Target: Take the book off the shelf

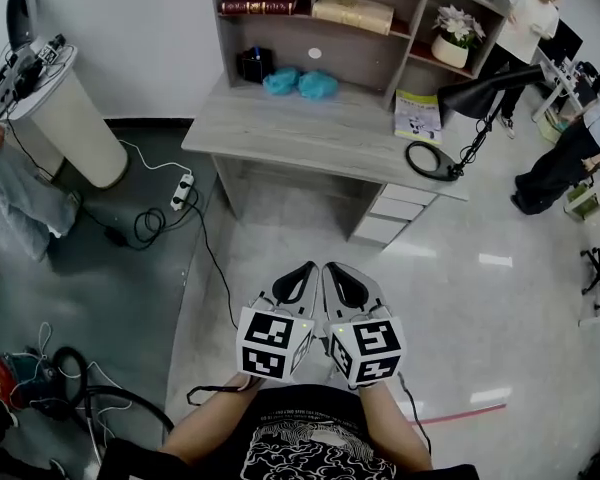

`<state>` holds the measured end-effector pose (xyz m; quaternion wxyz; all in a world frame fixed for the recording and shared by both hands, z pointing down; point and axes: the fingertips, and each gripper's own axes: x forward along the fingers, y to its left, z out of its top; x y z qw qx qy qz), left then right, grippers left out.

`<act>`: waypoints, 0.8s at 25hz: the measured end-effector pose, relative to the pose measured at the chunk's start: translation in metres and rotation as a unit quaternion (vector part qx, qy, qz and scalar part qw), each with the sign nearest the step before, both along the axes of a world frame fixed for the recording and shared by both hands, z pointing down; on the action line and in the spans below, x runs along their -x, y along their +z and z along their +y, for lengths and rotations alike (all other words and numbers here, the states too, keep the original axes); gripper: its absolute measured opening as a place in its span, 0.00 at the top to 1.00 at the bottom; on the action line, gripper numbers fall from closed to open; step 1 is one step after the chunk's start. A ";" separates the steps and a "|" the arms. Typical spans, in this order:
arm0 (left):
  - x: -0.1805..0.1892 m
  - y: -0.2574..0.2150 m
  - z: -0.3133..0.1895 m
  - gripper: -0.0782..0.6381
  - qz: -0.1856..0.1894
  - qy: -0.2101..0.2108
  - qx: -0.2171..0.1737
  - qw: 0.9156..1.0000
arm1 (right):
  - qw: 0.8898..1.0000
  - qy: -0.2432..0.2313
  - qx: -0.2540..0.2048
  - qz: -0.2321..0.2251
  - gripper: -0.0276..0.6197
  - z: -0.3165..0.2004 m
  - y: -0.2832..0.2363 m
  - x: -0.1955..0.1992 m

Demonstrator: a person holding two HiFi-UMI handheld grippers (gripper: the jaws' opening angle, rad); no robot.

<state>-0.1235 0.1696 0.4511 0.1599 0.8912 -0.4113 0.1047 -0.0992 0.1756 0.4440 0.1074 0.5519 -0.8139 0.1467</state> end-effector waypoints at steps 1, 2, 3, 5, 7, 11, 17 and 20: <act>0.004 0.001 -0.003 0.88 0.000 0.002 0.000 1.000 | 1.000 0.003 0.000 -0.001 0.93 -0.003 0.001 0.004; 0.008 0.002 -0.007 0.88 0.001 0.004 0.000 1.000 | 1.000 0.005 0.000 -0.002 0.93 -0.007 0.001 0.008; 0.012 0.002 -0.012 0.88 0.001 0.006 0.000 1.000 | 1.000 0.007 -0.001 -0.003 0.93 -0.011 0.001 0.011; 0.016 0.002 -0.020 0.88 0.003 0.007 0.000 1.000 | 1.000 0.009 -0.001 -0.004 0.93 -0.019 0.002 0.015; 0.015 0.003 -0.028 0.88 0.005 0.009 0.001 1.000 | 1.000 0.010 0.000 -0.004 0.93 -0.026 0.003 0.015; 0.010 0.005 -0.053 0.88 0.008 0.009 0.001 1.000 | 1.000 0.009 0.000 -0.006 0.93 -0.050 0.005 0.009; -0.014 0.015 -0.102 0.88 0.004 0.007 0.009 1.000 | 1.000 0.002 -0.003 -0.012 0.93 -0.104 0.010 -0.016; -0.035 0.014 -0.140 0.88 0.005 0.001 0.009 1.000 | 1.000 -0.002 -0.002 -0.015 0.93 -0.139 0.010 -0.038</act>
